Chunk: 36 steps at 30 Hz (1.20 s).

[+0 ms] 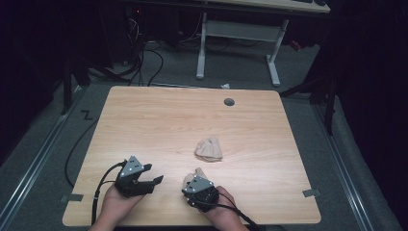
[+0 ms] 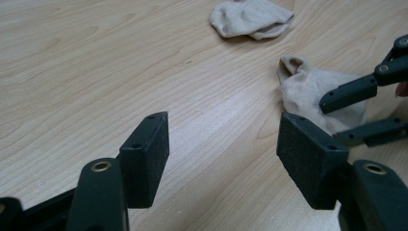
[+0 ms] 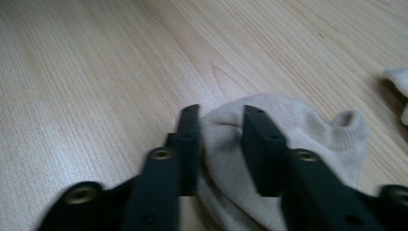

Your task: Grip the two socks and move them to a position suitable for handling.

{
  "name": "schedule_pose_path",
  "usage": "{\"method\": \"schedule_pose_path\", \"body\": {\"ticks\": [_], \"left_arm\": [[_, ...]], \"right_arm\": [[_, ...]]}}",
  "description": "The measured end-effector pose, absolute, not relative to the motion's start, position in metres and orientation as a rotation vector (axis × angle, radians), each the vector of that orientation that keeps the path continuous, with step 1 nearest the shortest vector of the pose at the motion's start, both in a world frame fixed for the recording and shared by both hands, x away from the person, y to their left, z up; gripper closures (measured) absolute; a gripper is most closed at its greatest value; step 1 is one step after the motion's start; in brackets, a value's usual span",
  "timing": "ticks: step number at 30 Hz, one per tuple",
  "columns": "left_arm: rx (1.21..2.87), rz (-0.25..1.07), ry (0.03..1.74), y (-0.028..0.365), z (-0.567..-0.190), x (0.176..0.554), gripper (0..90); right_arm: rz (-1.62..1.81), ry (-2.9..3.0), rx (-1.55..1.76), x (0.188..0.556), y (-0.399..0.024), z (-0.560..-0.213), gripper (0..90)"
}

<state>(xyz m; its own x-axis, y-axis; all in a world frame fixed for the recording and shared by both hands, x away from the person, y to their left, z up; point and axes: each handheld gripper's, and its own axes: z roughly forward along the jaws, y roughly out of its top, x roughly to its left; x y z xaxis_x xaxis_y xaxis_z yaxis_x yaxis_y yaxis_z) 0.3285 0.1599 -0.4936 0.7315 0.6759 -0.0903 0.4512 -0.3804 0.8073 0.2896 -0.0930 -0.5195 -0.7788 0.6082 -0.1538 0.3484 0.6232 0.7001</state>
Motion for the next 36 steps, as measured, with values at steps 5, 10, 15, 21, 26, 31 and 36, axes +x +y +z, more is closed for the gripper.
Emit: {"method": "schedule_pose_path", "body": {"ticks": [5, 10, 15, 21, 26, 31, 36], "left_arm": [[2.037, 0.291, 0.848, 0.155, -0.493, 0.327, 36.8], [2.044, 0.265, 0.835, 0.143, -0.495, 0.323, 38.8], [2.071, 0.229, 0.809, 0.122, -0.498, 0.317, 51.5], [2.088, 0.225, 0.747, 0.088, -0.504, 0.311, 77.0], [2.117, 0.225, 0.725, 0.062, -0.513, 0.313, 89.7], [2.186, 0.182, 0.698, 0.048, -0.525, 0.311, 89.8], [2.231, 0.204, 0.696, 0.051, -0.526, 0.311, 89.8]], "right_arm": [[0.988, 2.421, 0.787, 0.287, -0.097, -0.512, 86.1], [1.07, 2.355, 0.811, 0.286, -0.106, -0.499, 86.4], [1.122, 2.31, 0.833, 0.287, -0.116, -0.491, 86.3], [1.161, 2.258, 0.871, 0.289, -0.128, -0.486, 86.4], [1.169, 2.222, 0.896, 0.29, -0.137, -0.483, 86.3], [1.165, 2.203, 0.917, 0.291, -0.145, -0.482, 86.4], [1.161, 2.162, 0.938, 0.289, -0.156, -0.479, 86.3]]}}
